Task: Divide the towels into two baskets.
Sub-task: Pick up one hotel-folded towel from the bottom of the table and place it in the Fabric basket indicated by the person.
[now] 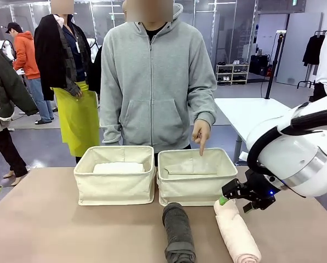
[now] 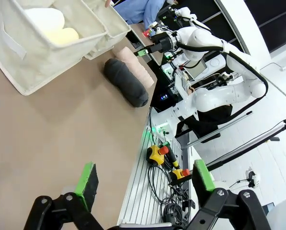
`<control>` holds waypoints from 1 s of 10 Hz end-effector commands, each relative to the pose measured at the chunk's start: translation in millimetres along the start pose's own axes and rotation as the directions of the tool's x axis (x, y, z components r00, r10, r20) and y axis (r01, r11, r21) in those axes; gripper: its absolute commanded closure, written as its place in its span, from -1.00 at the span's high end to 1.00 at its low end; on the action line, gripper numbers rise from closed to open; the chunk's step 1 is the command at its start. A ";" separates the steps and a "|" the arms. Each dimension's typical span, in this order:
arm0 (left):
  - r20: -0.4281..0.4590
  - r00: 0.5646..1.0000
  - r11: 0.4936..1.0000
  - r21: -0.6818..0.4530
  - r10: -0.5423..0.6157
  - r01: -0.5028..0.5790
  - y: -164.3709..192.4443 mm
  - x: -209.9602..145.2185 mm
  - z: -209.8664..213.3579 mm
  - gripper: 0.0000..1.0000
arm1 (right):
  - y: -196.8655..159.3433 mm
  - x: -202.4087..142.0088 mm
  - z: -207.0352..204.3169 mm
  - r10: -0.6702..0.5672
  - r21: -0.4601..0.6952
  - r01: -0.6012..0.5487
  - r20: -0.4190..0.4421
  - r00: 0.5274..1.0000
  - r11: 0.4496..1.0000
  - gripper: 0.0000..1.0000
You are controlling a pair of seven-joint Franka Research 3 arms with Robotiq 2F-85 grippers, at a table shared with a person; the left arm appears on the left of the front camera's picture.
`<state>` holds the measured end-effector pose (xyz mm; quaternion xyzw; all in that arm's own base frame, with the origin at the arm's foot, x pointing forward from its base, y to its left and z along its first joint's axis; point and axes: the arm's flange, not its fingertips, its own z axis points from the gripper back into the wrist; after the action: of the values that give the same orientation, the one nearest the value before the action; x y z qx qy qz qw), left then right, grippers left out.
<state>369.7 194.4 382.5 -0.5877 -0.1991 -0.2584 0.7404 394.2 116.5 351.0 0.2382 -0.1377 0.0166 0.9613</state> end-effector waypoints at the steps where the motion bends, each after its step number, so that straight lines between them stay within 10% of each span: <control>1: 0.000 1.000 1.000 0.001 0.003 -0.003 -6.6 -2.6 0.1 1.00 | -7.1 -76.0 12.3 0.027 -0.049 -0.028 -0.024 0.999 0.998 1.00; 8: 0.000 1.000 1.000 0.001 0.003 -0.003 -6.6 -2.6 0.1 1.00 | -3.6 -91.1 -19.7 0.091 -0.170 -0.096 -0.040 0.995 0.981 1.00; 10: 0.000 1.000 1.000 0.001 0.003 -0.003 -6.6 -2.6 0.1 1.00 | -2.4 -93.1 -20.9 0.103 -0.169 -0.109 -0.045 0.994 0.980 0.63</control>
<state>369.8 194.2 382.5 -0.5877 -0.1989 -0.2585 0.7404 386.3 151.0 318.6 0.1571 -0.1324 0.0657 0.9765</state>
